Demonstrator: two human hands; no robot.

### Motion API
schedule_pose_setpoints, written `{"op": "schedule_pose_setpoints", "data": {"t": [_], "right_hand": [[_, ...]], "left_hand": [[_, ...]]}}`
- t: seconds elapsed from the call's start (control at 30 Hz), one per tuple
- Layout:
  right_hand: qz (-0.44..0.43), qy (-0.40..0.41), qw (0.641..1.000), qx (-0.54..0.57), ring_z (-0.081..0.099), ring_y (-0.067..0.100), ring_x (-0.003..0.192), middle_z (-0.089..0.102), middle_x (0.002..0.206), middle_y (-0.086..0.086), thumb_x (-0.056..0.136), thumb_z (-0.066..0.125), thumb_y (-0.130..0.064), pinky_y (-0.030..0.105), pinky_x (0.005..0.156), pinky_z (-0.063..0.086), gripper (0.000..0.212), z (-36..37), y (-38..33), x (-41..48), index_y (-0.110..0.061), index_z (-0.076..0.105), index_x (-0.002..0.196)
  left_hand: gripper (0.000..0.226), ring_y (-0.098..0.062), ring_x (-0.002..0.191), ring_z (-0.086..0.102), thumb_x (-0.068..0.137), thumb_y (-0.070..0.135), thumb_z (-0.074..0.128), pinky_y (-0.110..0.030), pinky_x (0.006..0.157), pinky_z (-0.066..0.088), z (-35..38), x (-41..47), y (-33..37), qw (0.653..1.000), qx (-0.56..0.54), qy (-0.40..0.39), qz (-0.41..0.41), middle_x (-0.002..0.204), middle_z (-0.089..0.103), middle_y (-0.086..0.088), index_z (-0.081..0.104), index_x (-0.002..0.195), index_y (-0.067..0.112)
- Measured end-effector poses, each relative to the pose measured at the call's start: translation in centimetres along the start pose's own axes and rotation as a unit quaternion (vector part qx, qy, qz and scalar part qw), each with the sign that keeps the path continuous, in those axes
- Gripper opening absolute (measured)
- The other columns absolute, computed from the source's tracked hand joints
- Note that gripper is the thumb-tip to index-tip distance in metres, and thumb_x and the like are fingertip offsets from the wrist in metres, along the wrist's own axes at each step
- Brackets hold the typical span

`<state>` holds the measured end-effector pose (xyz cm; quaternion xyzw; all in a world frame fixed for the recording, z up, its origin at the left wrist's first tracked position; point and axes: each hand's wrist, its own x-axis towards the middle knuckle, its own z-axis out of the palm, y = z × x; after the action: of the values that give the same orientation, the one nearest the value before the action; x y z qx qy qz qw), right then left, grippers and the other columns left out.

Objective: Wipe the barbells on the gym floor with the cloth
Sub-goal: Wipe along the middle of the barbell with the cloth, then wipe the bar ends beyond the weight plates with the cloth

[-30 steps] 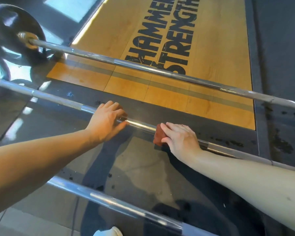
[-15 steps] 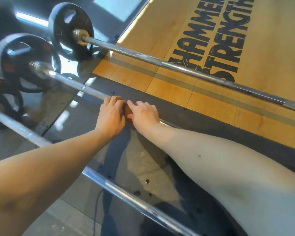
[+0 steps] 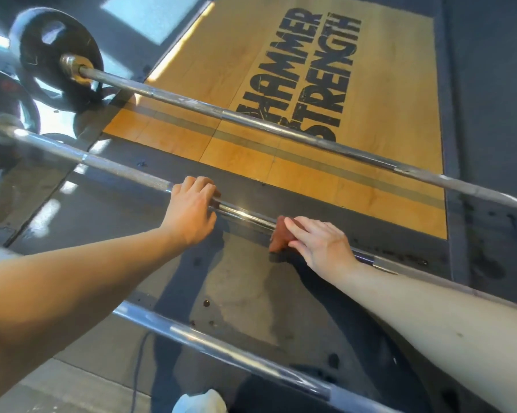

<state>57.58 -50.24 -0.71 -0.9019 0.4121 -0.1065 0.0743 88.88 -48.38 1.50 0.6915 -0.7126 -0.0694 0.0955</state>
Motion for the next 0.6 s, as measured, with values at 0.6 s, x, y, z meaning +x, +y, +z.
{"op": "schedule_pose_setpoints", "data": {"t": [0.6], "right_hand": [[0.244, -0.077, 0.967, 0.022, 0.061, 0.001, 0.114, 0.07, 0.124, 0.003, 0.104, 0.055, -0.014, 0.008, 0.102, 0.035, 0.03, -13.0, 14.8, -18.8, -0.018, 0.067, 0.131]], "left_hand": [[0.041, -0.023, 0.128, 0.039, 0.094, 0.037, 0.06, -0.04, 0.109, 0.033, 2.1, 1.4, 26.3, 0.972, 0.037, -0.157, 0.172, 0.133, 0.047, 0.001, 0.054, 0.133, 0.026]]}}
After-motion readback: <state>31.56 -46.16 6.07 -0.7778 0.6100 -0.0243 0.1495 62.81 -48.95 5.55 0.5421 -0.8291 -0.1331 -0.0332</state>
